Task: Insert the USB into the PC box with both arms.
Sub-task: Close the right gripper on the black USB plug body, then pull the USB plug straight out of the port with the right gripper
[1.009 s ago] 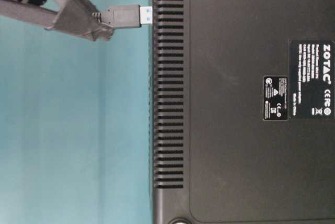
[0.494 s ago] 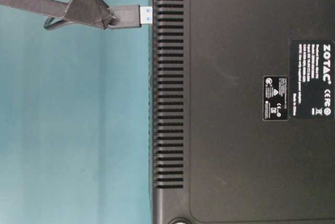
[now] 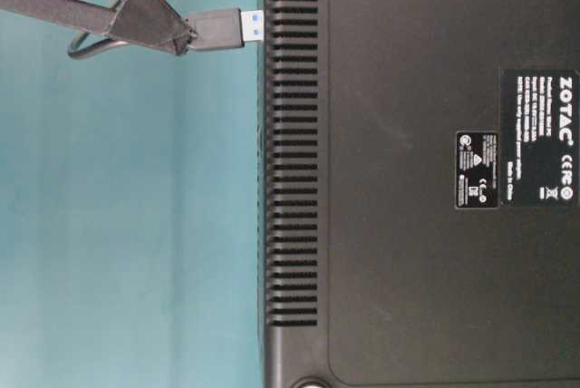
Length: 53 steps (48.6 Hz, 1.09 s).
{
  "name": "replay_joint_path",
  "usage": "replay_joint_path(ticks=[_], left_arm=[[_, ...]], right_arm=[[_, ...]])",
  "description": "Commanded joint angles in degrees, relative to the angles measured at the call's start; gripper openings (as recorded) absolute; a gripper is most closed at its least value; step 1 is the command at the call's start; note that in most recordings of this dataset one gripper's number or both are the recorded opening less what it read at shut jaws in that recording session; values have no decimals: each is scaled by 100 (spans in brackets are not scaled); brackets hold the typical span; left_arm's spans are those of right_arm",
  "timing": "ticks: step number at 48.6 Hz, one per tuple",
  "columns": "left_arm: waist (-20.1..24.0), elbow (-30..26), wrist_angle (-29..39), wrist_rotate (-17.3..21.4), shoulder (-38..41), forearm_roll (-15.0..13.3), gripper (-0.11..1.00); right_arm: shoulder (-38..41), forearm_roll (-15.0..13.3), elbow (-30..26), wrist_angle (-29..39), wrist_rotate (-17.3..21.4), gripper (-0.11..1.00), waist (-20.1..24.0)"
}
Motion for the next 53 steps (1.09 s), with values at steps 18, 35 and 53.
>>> replay_joint_path(ticks=[18, 35, 53], left_arm=[[9, -70, -26, -18, 26, 9, 0], [0, -79, -26, -211, 26, 9, 0], [9, -79, -26, -246, 35, 9, 0]], right_arm=[[-88, -431, -334, 0, 26, 11, 53], [97, -932, -554, -44, 26, 11, 88], [229, -1283, -527, -246, 44, 11, 123]])
